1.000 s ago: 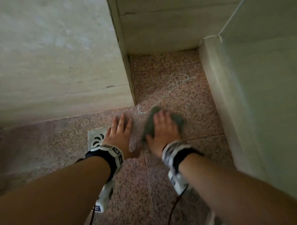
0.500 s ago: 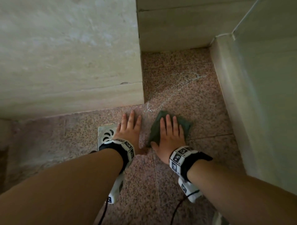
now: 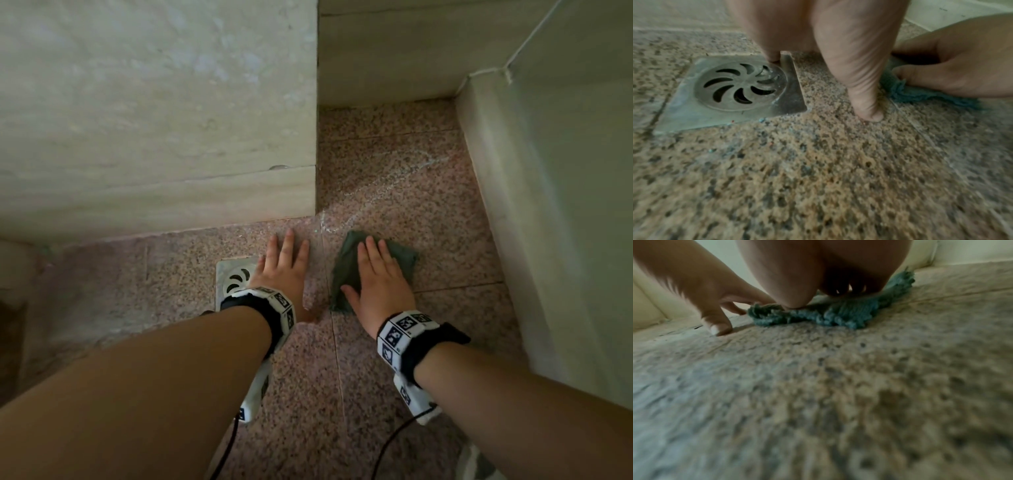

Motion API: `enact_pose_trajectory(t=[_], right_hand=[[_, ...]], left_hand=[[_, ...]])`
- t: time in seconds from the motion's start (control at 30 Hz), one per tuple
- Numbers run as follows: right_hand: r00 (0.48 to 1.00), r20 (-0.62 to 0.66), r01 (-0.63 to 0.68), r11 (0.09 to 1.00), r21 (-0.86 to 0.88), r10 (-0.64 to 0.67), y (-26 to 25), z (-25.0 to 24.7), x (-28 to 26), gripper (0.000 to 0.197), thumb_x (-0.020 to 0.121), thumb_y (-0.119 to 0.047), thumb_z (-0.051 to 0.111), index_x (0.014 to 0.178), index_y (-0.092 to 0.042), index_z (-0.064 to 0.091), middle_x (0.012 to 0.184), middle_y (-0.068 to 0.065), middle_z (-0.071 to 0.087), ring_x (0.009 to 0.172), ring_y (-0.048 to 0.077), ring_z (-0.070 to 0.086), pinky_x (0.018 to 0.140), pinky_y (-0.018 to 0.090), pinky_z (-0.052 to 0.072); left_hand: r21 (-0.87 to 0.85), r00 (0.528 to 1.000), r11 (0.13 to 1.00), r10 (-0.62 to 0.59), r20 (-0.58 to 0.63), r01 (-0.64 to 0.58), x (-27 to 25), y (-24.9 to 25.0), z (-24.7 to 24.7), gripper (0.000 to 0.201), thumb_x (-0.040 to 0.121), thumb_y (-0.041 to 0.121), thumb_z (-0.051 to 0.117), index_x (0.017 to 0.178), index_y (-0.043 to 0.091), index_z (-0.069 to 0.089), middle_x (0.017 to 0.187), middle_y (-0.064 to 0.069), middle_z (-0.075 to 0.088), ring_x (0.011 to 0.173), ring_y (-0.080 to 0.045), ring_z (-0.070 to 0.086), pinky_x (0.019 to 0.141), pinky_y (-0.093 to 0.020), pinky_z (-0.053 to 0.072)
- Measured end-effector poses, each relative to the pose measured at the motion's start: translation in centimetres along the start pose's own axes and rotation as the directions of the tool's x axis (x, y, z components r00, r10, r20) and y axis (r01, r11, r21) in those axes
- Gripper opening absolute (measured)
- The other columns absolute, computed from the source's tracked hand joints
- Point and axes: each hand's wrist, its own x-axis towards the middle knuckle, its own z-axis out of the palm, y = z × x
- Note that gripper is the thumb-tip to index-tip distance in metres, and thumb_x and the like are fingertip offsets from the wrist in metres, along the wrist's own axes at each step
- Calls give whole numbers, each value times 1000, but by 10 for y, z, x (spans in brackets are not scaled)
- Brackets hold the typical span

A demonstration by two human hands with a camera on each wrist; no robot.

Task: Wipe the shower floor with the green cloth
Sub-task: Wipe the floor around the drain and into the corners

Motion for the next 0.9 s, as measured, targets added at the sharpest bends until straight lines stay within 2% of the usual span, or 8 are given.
enact_pose_trajectory(t=[0.13, 0.23, 0.33, 0.43, 0.53, 0.7, 0.77, 0.9], right_hand=[[990, -56, -134, 990, -42, 131, 34, -10, 15, 79, 100, -54, 24, 154, -7, -10, 162, 12, -12, 150, 28, -9, 123, 41, 5], [928, -37, -369, 929, 22, 370, 73, -28, 40, 79, 100, -53, 22, 153, -4, -12, 162, 13, -15, 150, 28, -10, 122, 42, 5], [897, -17, -440, 896, 57, 442, 69, -27, 50, 80, 101, -50, 27, 153, -4, -14, 161, 12, -18, 149, 28, -13, 122, 43, 4], [926, -26, -373, 924, 79, 376, 28, -24, 47, 82, 100, -48, 32, 152, -3, -14, 161, 15, -18, 149, 32, -13, 121, 45, 3], [998, 10, -62, 997, -54, 63, -25, -8, 25, 84, 99, -49, 31, 151, -1, -16, 159, 19, -22, 147, 36, -17, 121, 47, -3], [973, 131, 197, 979, -50, -190, -40, 7, -1, 81, 100, -47, 33, 152, -14, -20, 160, 2, -25, 147, 21, -23, 117, 37, -13], [984, 94, 158, 985, -69, -151, -9, 0, 9, 79, 100, -51, 27, 151, -16, -21, 159, 1, -26, 147, 20, -23, 121, 39, -8], [981, 15, -192, 980, -51, 193, 64, -32, 53, 79, 99, -55, 18, 152, -9, -18, 160, 11, -22, 148, 29, -17, 122, 44, 1]], left_hand=[[-5, 1000, 1000, 15, -3, -15, -2, 0, 1, 130, 78, 53, 76, 150, 22, -29, 153, -5, -40, 145, -36, -27, 120, -48, 3], [-17, 1000, 1000, 11, -7, -11, -2, 0, 1, 126, 82, 43, 76, 149, 22, -29, 154, -6, -40, 145, -36, -27, 120, -49, 4], [-35, 1000, 999, 16, -7, -16, -4, 1, 1, 129, 80, 49, 76, 149, 22, -30, 154, -6, -39, 145, -35, -26, 120, -48, 3], [-41, 1000, 999, 16, 0, -16, -4, 0, 0, 134, 76, 58, 76, 148, 22, -31, 153, -5, -41, 144, -34, -28, 120, -47, 1], [-55, 1000, 998, 15, -11, -16, -6, 2, -1, 137, 72, 67, 73, 148, 21, -31, 152, -4, -41, 144, -32, -29, 122, -48, 1], [-64, 998, 998, 19, -60, -23, -7, 2, -1, 135, 68, 71, 70, 153, 21, -20, 158, -5, -32, 147, -33, -23, 123, -47, 5], [-55, 999, 998, 23, -33, -25, -6, 0, 0, 143, 63, 75, 72, 151, 21, -26, 156, -4, -36, 145, -33, -26, 120, -46, 0], [-53, 999, 998, 34, -42, -36, -5, -3, 3, 141, 65, 78, 68, 149, 23, -30, 154, -3, -39, 145, -32, -28, 120, -44, 0]])
